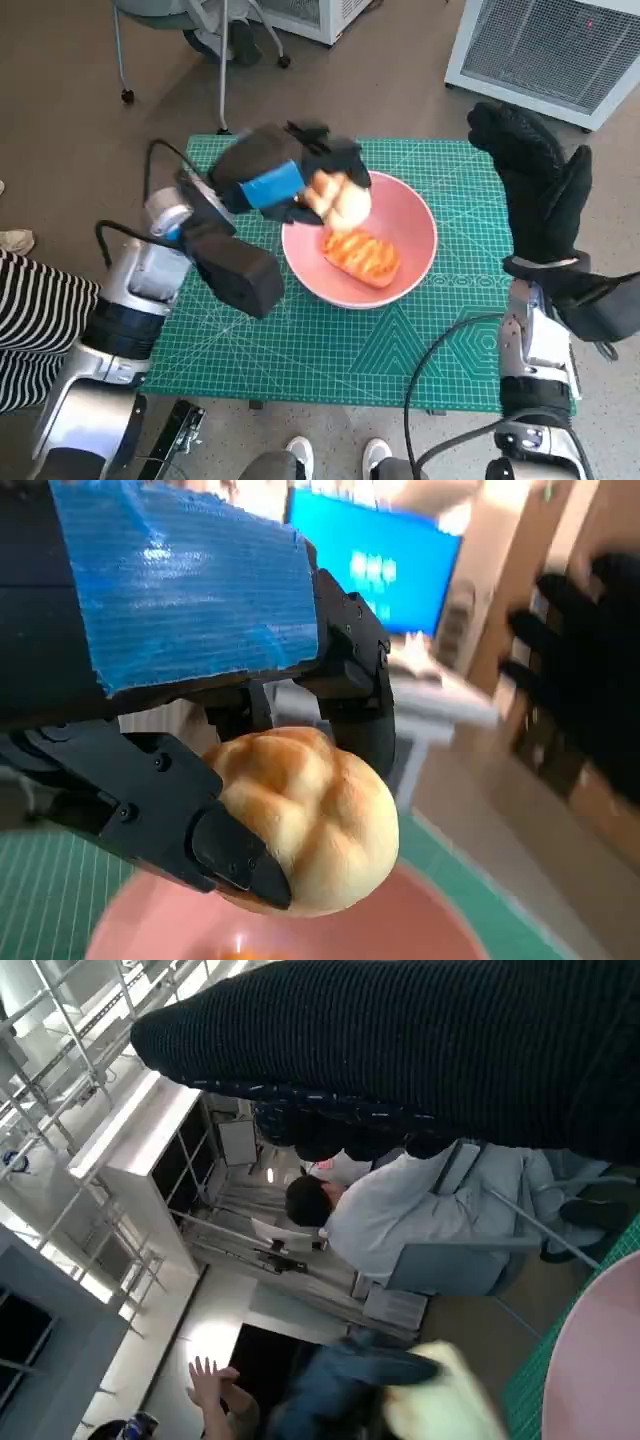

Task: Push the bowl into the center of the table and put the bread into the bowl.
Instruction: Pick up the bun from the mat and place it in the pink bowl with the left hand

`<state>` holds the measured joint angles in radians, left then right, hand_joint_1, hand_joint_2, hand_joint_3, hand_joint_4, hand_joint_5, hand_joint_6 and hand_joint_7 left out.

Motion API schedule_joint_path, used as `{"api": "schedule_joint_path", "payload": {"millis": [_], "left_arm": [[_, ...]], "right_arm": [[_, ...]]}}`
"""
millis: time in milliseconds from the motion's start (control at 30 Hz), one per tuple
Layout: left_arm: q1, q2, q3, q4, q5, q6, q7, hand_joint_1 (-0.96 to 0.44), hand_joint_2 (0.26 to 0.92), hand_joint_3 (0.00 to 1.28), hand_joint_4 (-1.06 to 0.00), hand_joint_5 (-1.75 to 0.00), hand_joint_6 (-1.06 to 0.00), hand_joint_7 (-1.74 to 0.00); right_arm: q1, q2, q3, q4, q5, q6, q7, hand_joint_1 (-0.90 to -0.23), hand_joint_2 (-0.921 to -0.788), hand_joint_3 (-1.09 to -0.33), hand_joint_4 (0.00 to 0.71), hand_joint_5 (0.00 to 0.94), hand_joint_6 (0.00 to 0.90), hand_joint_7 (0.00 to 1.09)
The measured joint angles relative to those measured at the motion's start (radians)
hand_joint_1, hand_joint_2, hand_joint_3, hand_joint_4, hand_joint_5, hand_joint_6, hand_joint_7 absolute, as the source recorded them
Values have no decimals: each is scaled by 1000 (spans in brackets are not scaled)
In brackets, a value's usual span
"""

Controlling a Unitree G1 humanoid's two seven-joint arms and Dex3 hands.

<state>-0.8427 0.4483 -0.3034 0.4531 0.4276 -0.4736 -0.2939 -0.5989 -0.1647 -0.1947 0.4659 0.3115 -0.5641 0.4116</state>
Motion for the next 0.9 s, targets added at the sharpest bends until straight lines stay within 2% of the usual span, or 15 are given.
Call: {"api": "schedule_joint_path", "payload": {"millis": [367,567,600,633,667,733,833,900], "left_arm": [[-15,-32,-45,127,31,-58,-7,1,920,127,-639,-1240,-544,-1234],[-21,-47,-51,160,39,-64,-11,0,921,212,-541,-1301,-440,-1370],[-21,-48,-50,160,39,-64,-15,-126,921,220,-495,-1102,-458,-1390],[-21,-50,-50,161,38,-63,-20,-171,921,224,-492,-1006,-464,-1397],[-21,-51,-50,160,38,-63,-25,-188,889,182,-477,-790,-418,-1132],[-21,-53,-50,160,38,-58,-36,-224,880,85,-508,-414,-438,-691],[-21,-53,-50,159,38,-48,-53,-279,872,28,-509,-151,-457,-405],[-21,-53,-49,155,36,-42,-69,-309,860,15,-484,-77,-465,-288]], "right_arm": [[1,0,-1,-1,-1,0,0,-703,-921,-684,156,0,59,402],[1,0,-1,-1,-1,0,0,-703,-921,-685,156,0,58,403],[1,0,-1,-1,-1,0,0,-703,-921,-685,156,0,58,403],[1,0,-1,-1,-1,0,-1,-703,-921,-685,156,0,58,403],[1,0,-1,-1,-1,0,-1,-703,-921,-685,156,0,58,403],[1,0,-1,-3,-1,1,-2,-703,-921,-685,155,0,58,403],[1,0,0,-6,-1,1,-3,-703,-921,-686,155,0,57,403],[1,0,0,-9,-1,2,-4,-702,-921,-686,155,0,57,404]]}}
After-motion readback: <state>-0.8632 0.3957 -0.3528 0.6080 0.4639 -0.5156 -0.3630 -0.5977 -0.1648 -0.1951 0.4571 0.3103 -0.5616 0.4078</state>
